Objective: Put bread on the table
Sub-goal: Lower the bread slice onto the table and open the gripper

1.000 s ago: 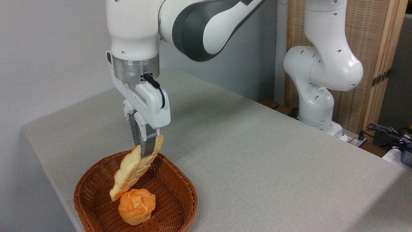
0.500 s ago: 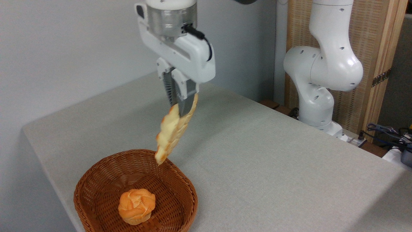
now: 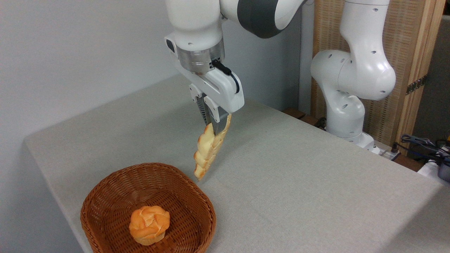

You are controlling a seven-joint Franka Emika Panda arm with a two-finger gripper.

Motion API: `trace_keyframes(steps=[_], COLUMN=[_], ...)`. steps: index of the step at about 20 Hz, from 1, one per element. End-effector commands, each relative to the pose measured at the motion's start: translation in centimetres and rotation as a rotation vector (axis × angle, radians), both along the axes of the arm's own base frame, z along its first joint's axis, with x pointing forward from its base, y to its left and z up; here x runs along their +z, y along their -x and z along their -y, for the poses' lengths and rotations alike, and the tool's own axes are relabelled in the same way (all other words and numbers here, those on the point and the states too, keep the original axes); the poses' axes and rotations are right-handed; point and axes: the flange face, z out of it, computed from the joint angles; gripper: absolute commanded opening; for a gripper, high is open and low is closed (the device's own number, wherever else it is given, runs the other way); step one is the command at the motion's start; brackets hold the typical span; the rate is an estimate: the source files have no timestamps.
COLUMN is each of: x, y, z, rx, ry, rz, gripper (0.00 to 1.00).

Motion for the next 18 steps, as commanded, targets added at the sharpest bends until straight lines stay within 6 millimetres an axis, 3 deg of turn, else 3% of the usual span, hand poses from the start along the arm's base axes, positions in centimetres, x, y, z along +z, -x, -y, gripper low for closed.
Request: trace_keyframes(steps=[1,4,8,13,15,18], x=[0.5,1.4,1.9,6.9,8.0,8.4], y=[0.3,0.6,0.8,-0.5,-1.3,-2.6], z=[-0.4,-3.3,-3.5,-4.6,-4.2,-1.5], rx=[-0.048,-0.121,-0.140,-0.085,-0.013,0.057], ry=[0.020,0.039,0.037,-0.027,-0.091,-0.143], rz=[0.039,0.077,0.094,0.163,0.168,0.158], gripper=[1.00,1.00,1.00,1.00,1.00,1.00])
